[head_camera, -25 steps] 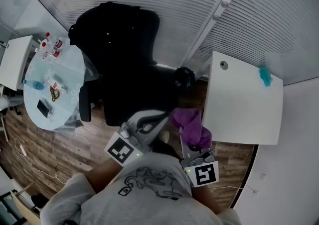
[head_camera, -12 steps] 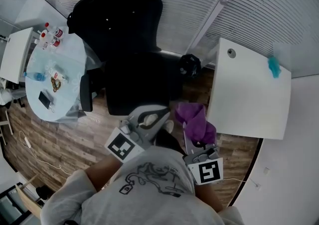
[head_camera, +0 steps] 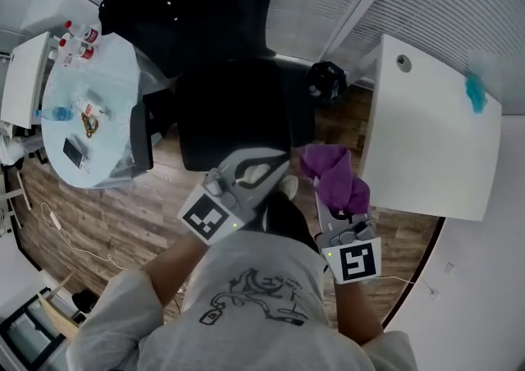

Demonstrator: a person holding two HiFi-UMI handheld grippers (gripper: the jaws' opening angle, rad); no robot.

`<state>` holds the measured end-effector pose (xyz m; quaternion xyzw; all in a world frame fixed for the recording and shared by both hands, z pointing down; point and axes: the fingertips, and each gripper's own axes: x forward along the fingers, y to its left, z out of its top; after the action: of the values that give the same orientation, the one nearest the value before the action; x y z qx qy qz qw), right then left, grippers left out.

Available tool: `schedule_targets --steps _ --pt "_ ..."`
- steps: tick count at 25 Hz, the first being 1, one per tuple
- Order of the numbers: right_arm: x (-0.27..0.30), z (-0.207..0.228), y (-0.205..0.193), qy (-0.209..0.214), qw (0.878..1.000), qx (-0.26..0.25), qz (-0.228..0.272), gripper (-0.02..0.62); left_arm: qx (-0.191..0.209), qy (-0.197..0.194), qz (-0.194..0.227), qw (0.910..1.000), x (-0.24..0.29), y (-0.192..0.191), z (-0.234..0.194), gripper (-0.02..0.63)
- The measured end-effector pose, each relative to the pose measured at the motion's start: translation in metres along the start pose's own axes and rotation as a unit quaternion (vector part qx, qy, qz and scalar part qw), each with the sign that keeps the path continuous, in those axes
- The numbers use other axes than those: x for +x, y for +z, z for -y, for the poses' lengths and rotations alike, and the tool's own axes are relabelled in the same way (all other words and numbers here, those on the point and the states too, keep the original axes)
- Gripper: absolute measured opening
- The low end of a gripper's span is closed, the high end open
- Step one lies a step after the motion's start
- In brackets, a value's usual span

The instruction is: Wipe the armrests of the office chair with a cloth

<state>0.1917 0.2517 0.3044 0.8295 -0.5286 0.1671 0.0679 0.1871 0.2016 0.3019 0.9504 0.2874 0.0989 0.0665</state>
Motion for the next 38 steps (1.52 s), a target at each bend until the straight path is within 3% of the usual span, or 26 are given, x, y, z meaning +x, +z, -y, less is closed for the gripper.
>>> schedule_targets --steps 8,20,25,38 --pt "0.053 0.014 -0.077 0.011 0.998 -0.043 -0.049 0.029 -0.012 -0.008 -0.009 0.9999 0.019 -0.08 -0.036 0.002" --pt "0.125 0.037 -0.219 0.016 0.989 0.002 -0.145 0.029 -0.006 -0.026 -0.025 0.9993 0.057 -0.198 -0.075 0.002" --pt "0.139 0.036 -0.269 0.019 0.979 0.009 -0.2 0.029 0.003 -0.041 -0.039 0.9984 0.063 -0.225 -0.081 0.002" --pt "0.17 0.049 -0.273 0.016 0.975 0.013 -0.221 0.029 0.006 -0.047 -0.044 0.9979 0.055 -0.224 -0.094 0.002"
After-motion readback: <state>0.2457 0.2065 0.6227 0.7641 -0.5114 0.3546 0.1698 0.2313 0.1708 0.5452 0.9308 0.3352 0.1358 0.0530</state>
